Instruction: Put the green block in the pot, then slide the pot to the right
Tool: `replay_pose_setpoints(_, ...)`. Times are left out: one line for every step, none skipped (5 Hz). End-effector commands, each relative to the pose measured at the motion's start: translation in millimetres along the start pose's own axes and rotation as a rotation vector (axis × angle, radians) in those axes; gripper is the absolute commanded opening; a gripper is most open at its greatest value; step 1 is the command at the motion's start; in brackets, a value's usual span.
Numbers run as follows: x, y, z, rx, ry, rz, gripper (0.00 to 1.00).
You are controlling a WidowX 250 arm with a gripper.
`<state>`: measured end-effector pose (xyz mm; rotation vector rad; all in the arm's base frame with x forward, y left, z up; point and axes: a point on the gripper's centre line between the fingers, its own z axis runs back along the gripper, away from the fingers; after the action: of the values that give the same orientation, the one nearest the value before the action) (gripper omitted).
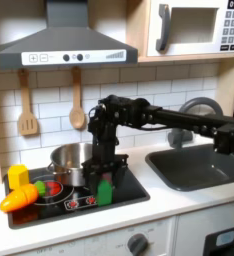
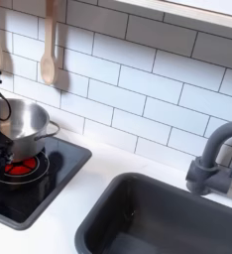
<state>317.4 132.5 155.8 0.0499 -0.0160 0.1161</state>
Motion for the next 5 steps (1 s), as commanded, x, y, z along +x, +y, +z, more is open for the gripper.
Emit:
replay_pose_setpoints(1.3, -0.4, -13.6, -0.02, 0.034, -0.018, 1.0)
replay_pose_setpoints(2.3, -0.7, -19.3, -0.029, 0.047, -0.036, 1.0)
replay_pose_setpoints(1.6, -0.5, -22.8, -0.039, 0.054, -0.052, 1.0)
replay_pose_setpoints(4.0, -1.5, -20.4, -0.039, 0.041, -0.065, 1.0)
replay_pose_setpoints(2.4, 0.6, -19.7, -0.041, 0.029, -0.066, 0.0)
